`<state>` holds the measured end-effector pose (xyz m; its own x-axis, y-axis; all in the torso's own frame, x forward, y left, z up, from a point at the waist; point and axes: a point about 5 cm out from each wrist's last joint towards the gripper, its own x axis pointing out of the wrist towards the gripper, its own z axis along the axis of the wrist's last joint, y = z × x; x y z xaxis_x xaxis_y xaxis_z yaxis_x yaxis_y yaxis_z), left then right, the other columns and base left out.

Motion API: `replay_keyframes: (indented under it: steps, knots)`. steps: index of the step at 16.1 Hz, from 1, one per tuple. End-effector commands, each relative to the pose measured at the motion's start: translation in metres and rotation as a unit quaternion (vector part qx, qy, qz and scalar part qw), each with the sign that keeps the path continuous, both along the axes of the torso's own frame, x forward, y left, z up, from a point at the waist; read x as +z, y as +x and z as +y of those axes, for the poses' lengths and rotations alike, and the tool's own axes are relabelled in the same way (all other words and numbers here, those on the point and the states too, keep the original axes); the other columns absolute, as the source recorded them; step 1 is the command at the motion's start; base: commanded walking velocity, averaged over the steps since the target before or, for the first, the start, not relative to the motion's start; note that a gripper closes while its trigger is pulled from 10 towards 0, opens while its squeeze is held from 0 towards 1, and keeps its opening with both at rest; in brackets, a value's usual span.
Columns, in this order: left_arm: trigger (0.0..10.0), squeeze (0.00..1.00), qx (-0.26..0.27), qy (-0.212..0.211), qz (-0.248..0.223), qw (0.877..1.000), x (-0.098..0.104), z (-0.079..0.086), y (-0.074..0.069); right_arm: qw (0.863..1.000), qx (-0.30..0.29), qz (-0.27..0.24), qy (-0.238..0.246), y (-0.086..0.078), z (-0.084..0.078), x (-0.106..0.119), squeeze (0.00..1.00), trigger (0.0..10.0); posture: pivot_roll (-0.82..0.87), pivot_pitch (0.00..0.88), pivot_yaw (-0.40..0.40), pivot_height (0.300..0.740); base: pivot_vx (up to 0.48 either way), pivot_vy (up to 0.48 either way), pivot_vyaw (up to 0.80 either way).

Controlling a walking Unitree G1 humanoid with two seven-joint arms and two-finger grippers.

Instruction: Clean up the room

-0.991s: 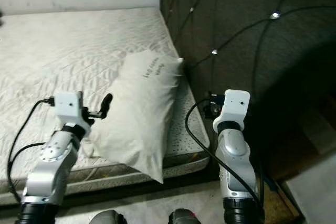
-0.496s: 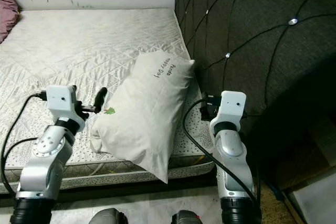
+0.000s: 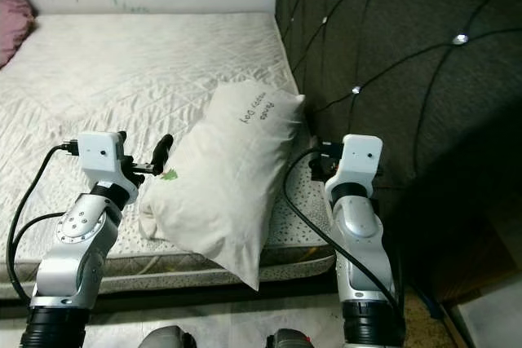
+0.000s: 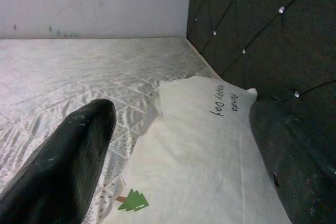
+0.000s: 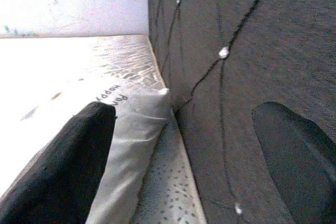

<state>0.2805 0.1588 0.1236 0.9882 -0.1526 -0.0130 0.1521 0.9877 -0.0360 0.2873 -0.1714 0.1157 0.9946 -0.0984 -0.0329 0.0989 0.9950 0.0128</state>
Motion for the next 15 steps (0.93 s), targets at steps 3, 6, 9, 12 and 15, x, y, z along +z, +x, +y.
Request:
replay_keyframes:
  steps: [3, 6, 9, 12, 15]
  knots:
    - [10.0, 0.00, 0.005, 0.006, -0.008, 1.000, 0.0006, -0.0015, -0.0005, 1.000, 0.005, -0.003, 0.004, 0.0006, 0.0002, -0.0005, 0.00, 10.0, 0.02, 0.000, -0.009, 0.704, 0.000, 0.000, 0.00]
    - [10.0, 0.00, 0.012, 0.005, -0.022, 1.000, 0.0030, -0.0015, 0.0009, 1.000, 0.006, -0.001, 0.001, 0.0015, -0.0003, -0.0008, 0.00, 10.0, 0.02, 0.000, -0.011, 0.704, 0.000, 0.000, 0.00]
    - [10.0, 0.00, 0.007, -0.001, -0.019, 1.000, 0.0037, -0.0007, 0.0011, 1.000, 0.008, 0.000, 0.000, 0.0020, -0.0003, -0.0016, 0.00, 10.0, 0.03, 0.000, -0.015, 0.704, 0.000, 0.000, 0.00]
    - [10.0, 0.00, 0.007, -0.005, -0.023, 1.000, 0.0045, 0.0002, 0.0009, 1.000, 0.012, 0.001, -0.002, 0.0031, 0.0001, -0.0020, 0.00, 10.0, 0.03, 0.000, -0.017, 0.704, 0.000, 0.000, 0.00]
    - [10.0, 0.00, 0.003, -0.006, -0.030, 1.000, 0.0058, 0.0018, -0.0002, 1.000, 0.015, 0.003, -0.006, 0.0039, -0.0001, -0.0022, 0.00, 10.0, 0.03, 0.000, -0.017, 0.704, 0.326, 0.000, 0.00]
